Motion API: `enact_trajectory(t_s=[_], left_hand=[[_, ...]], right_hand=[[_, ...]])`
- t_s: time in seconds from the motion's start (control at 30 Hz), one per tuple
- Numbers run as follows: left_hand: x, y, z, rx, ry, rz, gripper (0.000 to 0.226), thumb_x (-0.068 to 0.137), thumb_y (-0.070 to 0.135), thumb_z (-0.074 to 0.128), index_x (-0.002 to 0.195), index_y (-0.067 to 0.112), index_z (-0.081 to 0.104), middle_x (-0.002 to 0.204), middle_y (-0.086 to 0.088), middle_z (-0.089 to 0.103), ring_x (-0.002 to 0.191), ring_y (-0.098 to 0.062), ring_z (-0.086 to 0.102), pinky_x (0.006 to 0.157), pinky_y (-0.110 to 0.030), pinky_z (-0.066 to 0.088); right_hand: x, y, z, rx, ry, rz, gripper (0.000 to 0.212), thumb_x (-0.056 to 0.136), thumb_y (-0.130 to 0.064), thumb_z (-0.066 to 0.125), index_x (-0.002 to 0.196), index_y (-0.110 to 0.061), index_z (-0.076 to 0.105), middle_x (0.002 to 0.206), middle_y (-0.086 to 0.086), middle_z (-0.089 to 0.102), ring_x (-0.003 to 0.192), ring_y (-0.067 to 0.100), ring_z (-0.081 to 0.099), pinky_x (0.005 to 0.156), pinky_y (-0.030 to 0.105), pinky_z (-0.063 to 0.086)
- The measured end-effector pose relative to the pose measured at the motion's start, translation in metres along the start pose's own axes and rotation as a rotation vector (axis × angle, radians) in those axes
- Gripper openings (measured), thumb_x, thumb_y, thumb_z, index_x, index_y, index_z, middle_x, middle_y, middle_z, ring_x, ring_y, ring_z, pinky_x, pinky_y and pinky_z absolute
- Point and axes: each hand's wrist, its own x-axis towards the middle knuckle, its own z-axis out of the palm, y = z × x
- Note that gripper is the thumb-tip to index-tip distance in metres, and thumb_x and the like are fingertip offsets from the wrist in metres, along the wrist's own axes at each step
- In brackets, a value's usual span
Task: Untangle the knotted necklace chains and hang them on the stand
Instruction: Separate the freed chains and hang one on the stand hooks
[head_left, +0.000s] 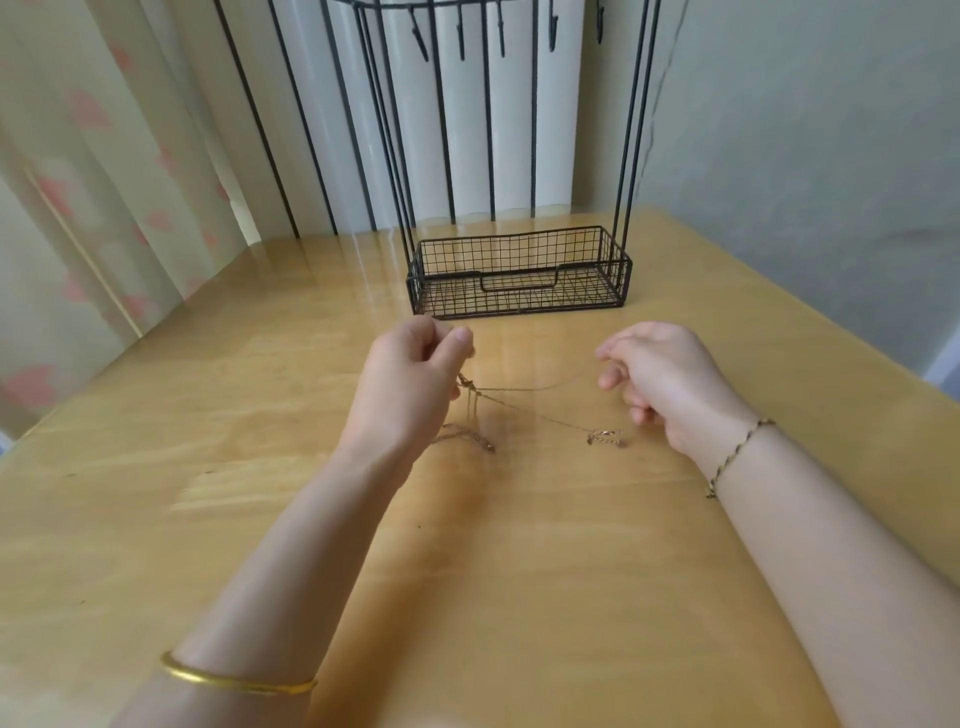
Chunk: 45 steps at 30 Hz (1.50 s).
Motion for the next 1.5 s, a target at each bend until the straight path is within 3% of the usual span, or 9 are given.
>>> enact_trajectory(t_s=[0.1, 0.2, 0.33, 0.43, 0.53, 0.87, 0.97, 1.2, 1.5], left_hand=[[-0.004, 0.0, 0.001, -0.059, -0.052, 0.027, 0.017, 0.095, 0.022, 0.051, 0.087, 0.01, 0.059, 0.066, 0.002, 0.056, 0.055, -0.002, 0.053, 0.052, -0.012, 0.041], [-0.008, 0.004, 0.003, -0.152, -0.139, 0.053, 0.011, 0.096, 0.02, 0.051, 0.092, 0.011, 0.056, 0.066, 0.003, 0.054, 0.059, -0.008, 0.054, 0.058, -0.019, 0.045], [-0.009, 0.017, 0.004, -0.207, -0.193, 0.104, 0.009, 0.096, 0.016, 0.049, 0.093, 0.011, 0.055, 0.057, 0.013, 0.047, 0.058, -0.012, 0.045, 0.063, -0.03, 0.043], [-0.007, 0.03, 0.003, -0.212, -0.22, 0.124, 0.01, 0.097, 0.014, 0.047, 0.091, 0.012, 0.055, 0.054, 0.013, 0.047, 0.056, -0.012, 0.041, 0.059, -0.029, 0.038], [-0.002, 0.043, 0.001, -0.217, -0.243, 0.145, 0.01, 0.097, 0.012, 0.047, 0.089, 0.011, 0.054, 0.055, 0.01, 0.046, 0.053, -0.011, 0.039, 0.055, -0.026, 0.036], [0.004, 0.072, -0.007, -0.219, -0.299, 0.156, 0.011, 0.093, 0.006, 0.05, 0.084, 0.009, 0.055, 0.061, 0.002, 0.05, 0.052, -0.01, 0.041, 0.054, -0.026, 0.035], [0.003, 0.073, -0.011, -0.202, -0.316, 0.159, 0.012, 0.093, 0.005, 0.052, 0.082, 0.01, 0.057, 0.062, 0.001, 0.051, 0.052, -0.009, 0.042, 0.053, -0.024, 0.035], [0.001, 0.088, -0.022, -0.075, -0.336, 0.163, 0.014, 0.088, -0.001, 0.052, 0.083, 0.011, 0.059, 0.062, 0.003, 0.051, 0.051, -0.008, 0.041, 0.049, -0.019, 0.035], [-0.001, 0.092, -0.02, 0.228, -0.239, 0.225, 0.011, 0.083, 0.01, 0.06, 0.08, 0.018, 0.067, 0.064, 0.006, 0.055, 0.056, -0.011, 0.046, 0.06, -0.03, 0.044]], right_hand=[[0.001, -0.001, -0.001, -0.206, 0.082, -0.127, 0.018, 0.085, -0.009, 0.045, 0.081, -0.017, 0.06, 0.078, 0.003, 0.062, 0.061, 0.022, 0.052, 0.058, 0.033, 0.046], [-0.01, -0.009, -0.001, -0.214, 0.08, -0.263, 0.019, 0.081, -0.007, 0.049, 0.086, -0.022, 0.061, 0.082, -0.009, 0.058, 0.078, 0.014, 0.055, 0.065, 0.027, 0.042], [-0.034, -0.029, 0.006, -0.057, -0.125, -0.362, 0.024, 0.078, -0.002, 0.052, 0.073, -0.019, 0.067, 0.084, -0.007, 0.066, 0.077, 0.005, 0.056, 0.071, 0.021, 0.046], [-0.041, -0.033, 0.008, 0.027, -0.289, -0.344, 0.012, 0.075, -0.008, 0.059, 0.078, -0.008, 0.071, 0.09, 0.006, 0.071, 0.087, 0.014, 0.063, 0.08, 0.029, 0.049], [-0.043, -0.035, 0.006, 0.088, -0.364, -0.347, 0.009, 0.077, -0.008, 0.061, 0.078, -0.007, 0.07, 0.096, 0.015, 0.07, 0.093, 0.023, 0.063, 0.086, 0.038, 0.049], [-0.048, -0.042, 0.004, 0.286, -0.33, -0.501, 0.002, 0.079, -0.018, 0.07, 0.08, -0.017, 0.067, 0.076, -0.005, 0.069, 0.077, 0.005, 0.063, 0.074, 0.022, 0.05], [-0.047, -0.043, 0.002, 0.278, -0.321, -0.505, 0.003, 0.082, -0.015, 0.067, 0.08, -0.017, 0.067, 0.078, -0.004, 0.068, 0.079, 0.008, 0.061, 0.076, 0.028, 0.051], [-0.047, -0.048, -0.005, 0.199, -0.324, -0.577, 0.009, 0.088, -0.015, 0.061, 0.08, -0.018, 0.063, 0.074, -0.005, 0.063, 0.073, 0.005, 0.059, 0.073, 0.027, 0.05], [-0.048, -0.049, -0.009, 0.275, -0.327, -0.577, 0.014, 0.089, -0.006, 0.057, 0.079, -0.014, 0.061, 0.078, 0.001, 0.061, 0.078, 0.011, 0.058, 0.074, 0.03, 0.052]])
